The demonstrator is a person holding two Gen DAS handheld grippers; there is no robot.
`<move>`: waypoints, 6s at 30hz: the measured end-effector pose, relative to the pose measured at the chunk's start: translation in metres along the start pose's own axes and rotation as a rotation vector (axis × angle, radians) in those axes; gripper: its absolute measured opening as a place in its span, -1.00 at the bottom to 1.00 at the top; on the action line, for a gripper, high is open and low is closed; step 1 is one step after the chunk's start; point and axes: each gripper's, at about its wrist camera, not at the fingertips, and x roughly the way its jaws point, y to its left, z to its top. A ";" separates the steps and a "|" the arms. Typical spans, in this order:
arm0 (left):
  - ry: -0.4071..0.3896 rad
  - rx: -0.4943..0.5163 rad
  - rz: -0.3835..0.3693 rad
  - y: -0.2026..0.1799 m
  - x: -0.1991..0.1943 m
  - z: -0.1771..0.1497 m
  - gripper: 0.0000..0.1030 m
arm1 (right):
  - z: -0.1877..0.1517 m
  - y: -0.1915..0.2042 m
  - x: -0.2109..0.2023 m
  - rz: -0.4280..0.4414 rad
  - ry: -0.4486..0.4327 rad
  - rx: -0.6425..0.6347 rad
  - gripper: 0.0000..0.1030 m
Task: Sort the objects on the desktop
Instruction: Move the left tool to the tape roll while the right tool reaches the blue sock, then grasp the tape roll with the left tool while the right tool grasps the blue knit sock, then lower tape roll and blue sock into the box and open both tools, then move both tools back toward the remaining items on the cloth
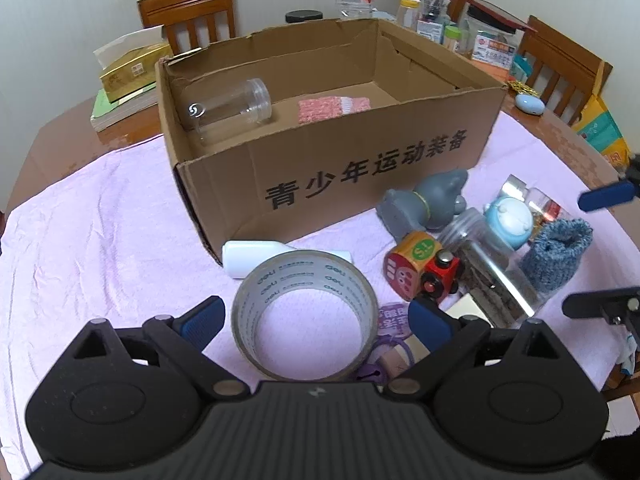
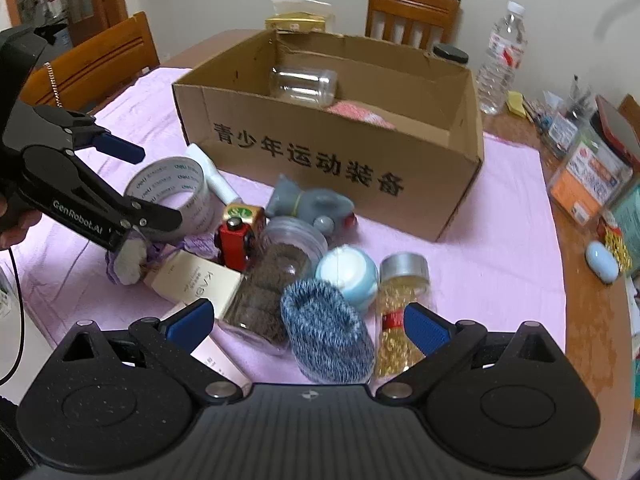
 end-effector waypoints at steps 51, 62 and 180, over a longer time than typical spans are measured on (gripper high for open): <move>0.046 -0.035 -0.030 0.010 0.019 -0.003 0.63 | -0.009 -0.015 0.012 -0.020 0.019 -0.086 -0.03; 0.053 -0.011 -0.031 0.009 0.002 0.005 0.63 | 0.006 -0.021 -0.002 -0.016 -0.022 -0.106 -0.03; -0.023 0.108 -0.030 -0.005 -0.033 0.056 0.83 | 0.094 -0.028 -0.015 -0.082 -0.138 -0.197 0.99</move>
